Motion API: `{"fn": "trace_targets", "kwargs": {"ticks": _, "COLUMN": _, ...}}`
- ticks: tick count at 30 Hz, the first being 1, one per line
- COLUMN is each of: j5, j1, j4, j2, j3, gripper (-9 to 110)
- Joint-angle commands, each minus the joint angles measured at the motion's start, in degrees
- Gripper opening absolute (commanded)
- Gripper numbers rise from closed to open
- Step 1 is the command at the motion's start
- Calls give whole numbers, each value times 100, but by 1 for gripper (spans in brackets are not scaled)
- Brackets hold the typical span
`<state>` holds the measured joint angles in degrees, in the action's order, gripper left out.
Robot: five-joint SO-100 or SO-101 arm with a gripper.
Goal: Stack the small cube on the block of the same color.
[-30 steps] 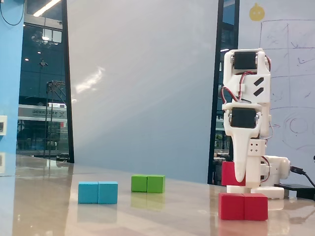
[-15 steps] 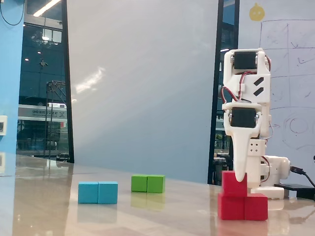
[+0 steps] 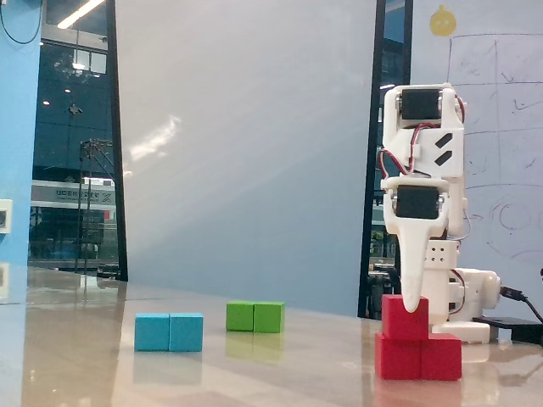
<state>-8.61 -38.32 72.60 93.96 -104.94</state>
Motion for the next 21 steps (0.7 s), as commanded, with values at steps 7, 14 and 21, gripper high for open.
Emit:
{"fn": "trace_targets", "kwargs": {"ticks": 7, "j5": -18, "j1": 211, "j4": -79, "j2": 202, "j3": 97, "gripper": 28}}
{"fn": "trace_targets", "kwargs": {"ticks": 14, "j5": -44, "j1": 510, "j4": -79, "j2": 202, "j3": 105, "gripper": 29}}
{"fn": "trace_targets", "kwargs": {"ticks": 21, "j5": -44, "j1": 1441, "j4": -79, "j2": 193, "j3": 97, "gripper": 29}}
